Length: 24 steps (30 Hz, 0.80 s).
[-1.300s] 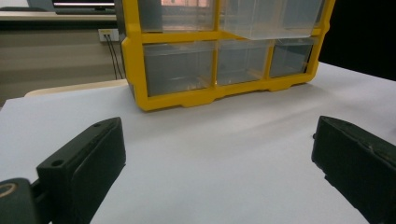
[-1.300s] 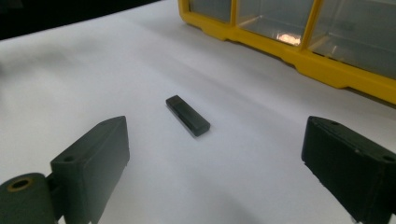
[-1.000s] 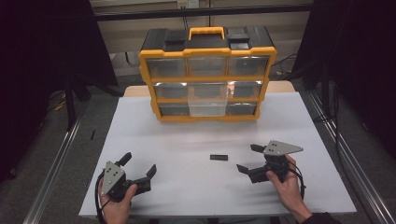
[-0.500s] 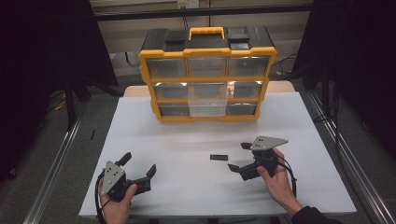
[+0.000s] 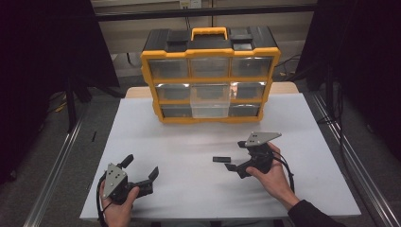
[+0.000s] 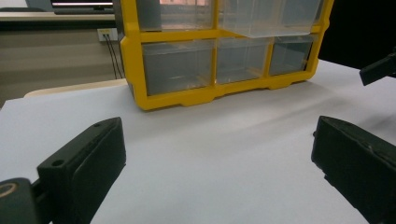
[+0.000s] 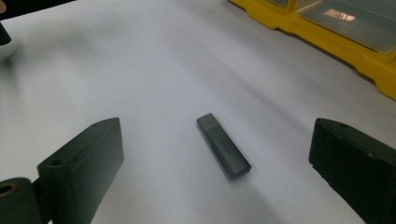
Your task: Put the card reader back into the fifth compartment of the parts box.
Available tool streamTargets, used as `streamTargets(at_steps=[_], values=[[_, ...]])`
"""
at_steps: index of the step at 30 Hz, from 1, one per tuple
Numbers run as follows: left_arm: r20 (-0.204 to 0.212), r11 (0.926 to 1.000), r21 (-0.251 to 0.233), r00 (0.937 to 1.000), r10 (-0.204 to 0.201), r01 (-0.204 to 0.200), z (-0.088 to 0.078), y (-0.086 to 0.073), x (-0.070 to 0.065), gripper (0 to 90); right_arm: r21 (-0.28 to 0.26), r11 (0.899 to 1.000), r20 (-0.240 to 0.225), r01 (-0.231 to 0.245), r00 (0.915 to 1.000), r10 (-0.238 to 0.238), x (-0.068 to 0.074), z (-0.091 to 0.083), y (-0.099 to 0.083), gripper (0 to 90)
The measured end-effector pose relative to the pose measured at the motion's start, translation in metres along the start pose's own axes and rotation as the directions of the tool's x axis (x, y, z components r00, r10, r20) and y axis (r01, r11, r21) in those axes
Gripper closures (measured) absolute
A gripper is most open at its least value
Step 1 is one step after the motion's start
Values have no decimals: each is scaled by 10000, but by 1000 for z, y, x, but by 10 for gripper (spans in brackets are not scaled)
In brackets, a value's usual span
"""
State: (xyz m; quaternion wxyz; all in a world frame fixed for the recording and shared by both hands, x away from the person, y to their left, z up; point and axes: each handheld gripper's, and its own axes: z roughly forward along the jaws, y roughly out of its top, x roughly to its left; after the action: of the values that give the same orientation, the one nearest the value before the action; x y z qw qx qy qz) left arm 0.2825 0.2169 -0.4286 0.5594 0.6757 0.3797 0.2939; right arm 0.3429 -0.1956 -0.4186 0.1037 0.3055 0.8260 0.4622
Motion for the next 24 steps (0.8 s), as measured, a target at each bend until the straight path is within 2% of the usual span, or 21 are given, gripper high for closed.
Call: streamTargets(at_steps=[2, 5, 8, 17, 24], values=[[-3, 10000, 21, 10000, 40, -40, 0, 0, 0, 30, 15, 10000, -84, 2, 10000, -2, -1, 2, 1, 26], [26, 10000, -2, 10000, 37, -37, 0, 0, 0, 30, 233, 9997, -472, -118, 9988, 129, -4, 8, 3, 25], [21, 10000, 8, 10000, 61, -61, 0, 0, 0, 30, 528, 9986, -545, -25, 9985, 54, -6, 13, 5, 34], [52, 10000, -11, 10000, -7, 7, 0, 0, -1, 30, 857, 9959, -672, 287, 9975, -229, -11, 21, 18, 47], [48, 10000, -6, 10000, 58, -58, 0, 0, 0, 30, 1515, 9868, -877, 578, 9951, -448, -15, 30, 22, 86]])
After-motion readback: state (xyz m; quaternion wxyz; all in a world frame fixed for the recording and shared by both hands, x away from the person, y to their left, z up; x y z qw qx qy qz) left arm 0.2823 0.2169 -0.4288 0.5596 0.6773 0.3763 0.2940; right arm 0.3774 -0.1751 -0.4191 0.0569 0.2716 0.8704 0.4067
